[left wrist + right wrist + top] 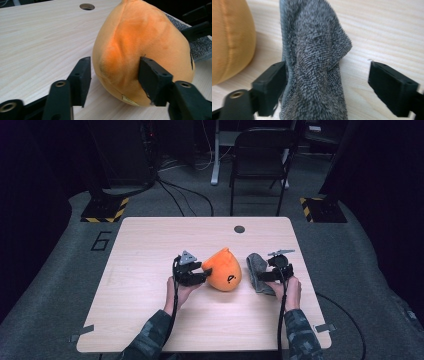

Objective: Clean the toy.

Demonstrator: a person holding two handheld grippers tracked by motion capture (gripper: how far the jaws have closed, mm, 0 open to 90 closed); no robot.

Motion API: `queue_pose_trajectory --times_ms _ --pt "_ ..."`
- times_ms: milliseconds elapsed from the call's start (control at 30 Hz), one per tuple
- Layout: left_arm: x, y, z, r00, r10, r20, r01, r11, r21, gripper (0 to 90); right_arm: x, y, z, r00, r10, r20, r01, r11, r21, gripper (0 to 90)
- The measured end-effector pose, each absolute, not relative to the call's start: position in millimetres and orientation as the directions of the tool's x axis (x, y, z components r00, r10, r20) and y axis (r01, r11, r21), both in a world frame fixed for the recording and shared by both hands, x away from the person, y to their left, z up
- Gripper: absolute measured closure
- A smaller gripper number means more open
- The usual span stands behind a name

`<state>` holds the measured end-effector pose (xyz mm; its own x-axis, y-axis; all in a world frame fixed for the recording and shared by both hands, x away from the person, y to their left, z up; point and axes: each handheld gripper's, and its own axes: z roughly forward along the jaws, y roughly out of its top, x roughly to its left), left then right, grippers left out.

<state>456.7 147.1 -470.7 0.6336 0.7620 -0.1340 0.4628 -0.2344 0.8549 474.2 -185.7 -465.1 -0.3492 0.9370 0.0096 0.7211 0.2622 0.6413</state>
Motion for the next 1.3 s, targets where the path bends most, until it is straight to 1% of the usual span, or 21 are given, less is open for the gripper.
queue_pose_trajectory --times_ms 100,233,500,533,600,667,767,1100,1133,1233,1267,1300 --pt "458 149 -471 0.628 0.77 -0.115 0.457 -0.245 0.855 36.9 471 -190 -461 -0.357 0.934 0.035 0.719 0.25 0.649 12.9" --pt "462 157 -471 0.6 0.794 -0.096 0.464 -0.248 0.85 33.6 464 -196 -457 -0.373 0.926 0.055 0.716 0.25 0.651 12.0" --pt "468 176 -475 0.534 0.838 -0.116 0.501 -0.203 0.841 25.6 438 -217 -449 -0.392 0.918 0.067 0.693 0.247 0.677 11.7" --pt "467 178 -475 0.529 0.84 -0.123 0.505 -0.195 0.841 22.3 434 -219 -449 -0.393 0.916 0.075 0.692 0.241 0.681 11.8" --pt "466 184 -475 0.519 0.846 -0.127 0.511 -0.188 0.839 20.9 430 -221 -450 -0.397 0.915 0.066 0.686 0.248 0.684 11.5" --pt "463 191 -477 0.513 0.849 -0.127 0.515 -0.186 0.836 17.6 424 -224 -453 -0.396 0.916 0.059 0.685 0.252 0.683 11.3" --pt "457 202 -479 0.505 0.852 -0.136 0.519 -0.174 0.837 16.2 417 -228 -460 -0.395 0.917 0.055 0.688 0.256 0.68 10.9" --pt "420 233 -494 0.509 0.857 -0.087 0.536 -0.236 0.811 14.3 398 -249 -487 -0.377 0.926 0.017 0.698 0.272 0.663 7.6" --pt "417 237 -496 0.51 0.856 -0.086 0.538 -0.24 0.808 14.2 397 -250 -489 -0.364 0.931 0.031 0.71 0.256 0.656 7.3" --pt "410 247 -500 0.507 0.861 -0.047 0.537 -0.272 0.798 12.8 396 -257 -494 -0.359 0.933 0.012 0.709 0.265 0.653 6.7" --pt "410 247 -500 0.507 0.861 -0.047 0.537 -0.272 0.798 12.1 396 -259 -496 -0.344 0.939 0.013 0.714 0.252 0.653 6.6" --pt "410 252 -504 0.488 0.87 -0.062 0.547 -0.25 0.799 11.8 396 -261 -497 -0.349 0.937 0.009 0.715 0.26 0.649 6.2"
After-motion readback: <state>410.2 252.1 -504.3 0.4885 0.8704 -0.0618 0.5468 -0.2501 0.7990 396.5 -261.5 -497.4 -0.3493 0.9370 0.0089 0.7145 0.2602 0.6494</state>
